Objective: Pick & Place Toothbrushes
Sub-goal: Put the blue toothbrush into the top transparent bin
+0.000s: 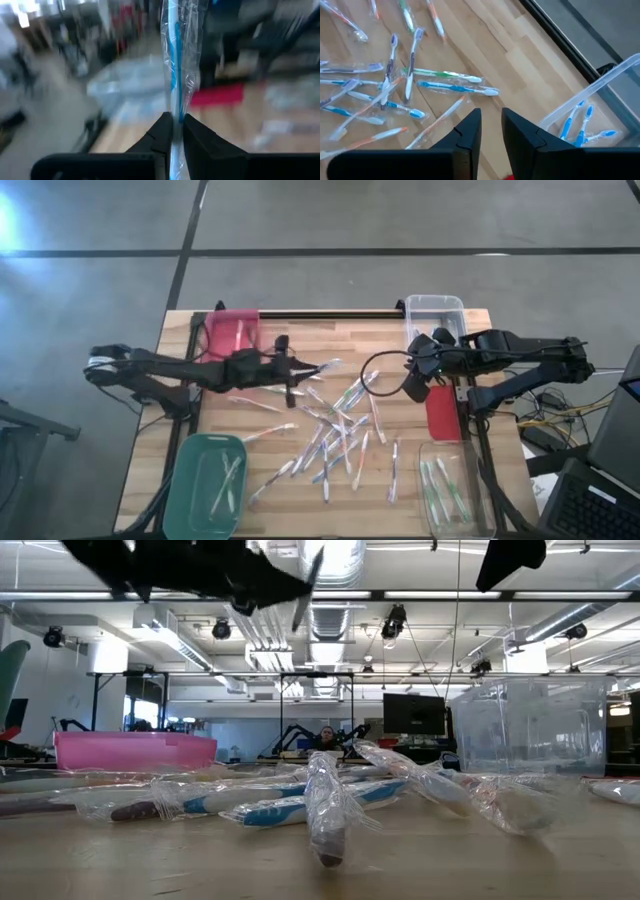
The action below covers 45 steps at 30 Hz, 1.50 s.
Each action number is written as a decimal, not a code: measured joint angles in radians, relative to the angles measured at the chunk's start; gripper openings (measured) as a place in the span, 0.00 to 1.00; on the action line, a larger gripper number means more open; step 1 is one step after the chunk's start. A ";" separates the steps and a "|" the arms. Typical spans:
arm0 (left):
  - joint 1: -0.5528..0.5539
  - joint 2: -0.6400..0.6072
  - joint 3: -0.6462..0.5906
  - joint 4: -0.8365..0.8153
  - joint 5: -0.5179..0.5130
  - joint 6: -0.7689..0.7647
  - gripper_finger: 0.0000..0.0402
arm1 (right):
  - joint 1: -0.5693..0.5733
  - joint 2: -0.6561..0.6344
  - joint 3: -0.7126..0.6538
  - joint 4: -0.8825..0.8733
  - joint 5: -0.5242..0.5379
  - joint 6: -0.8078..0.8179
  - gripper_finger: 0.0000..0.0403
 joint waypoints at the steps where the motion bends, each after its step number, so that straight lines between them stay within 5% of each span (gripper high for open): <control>1: 0.000 -0.009 -0.037 0.084 0.014 -0.001 0.09 | 0.000 0.000 -0.001 0.004 0.000 0.000 0.19; 6: 0.000 -0.046 -0.168 0.437 0.074 -0.021 0.09 | 0.000 0.000 -0.022 0.053 0.008 -0.016 0.20; 11: 0.000 -0.051 -0.242 0.585 0.140 -0.061 0.09 | 0.000 0.000 -0.075 0.215 0.009 -0.123 0.22; 19: -0.001 -0.048 -0.244 0.591 0.146 -0.073 0.09 | 0.011 0.000 -0.204 0.627 -0.004 -0.369 0.21; 27: -0.001 -0.015 -0.224 0.589 0.176 -0.089 0.09 | 0.059 0.000 -0.356 1.016 -0.126 -0.550 0.13; 45: -0.037 0.236 -0.017 0.588 0.304 -0.107 0.09 | 0.184 -0.001 -0.407 1.283 -0.044 -0.734 0.03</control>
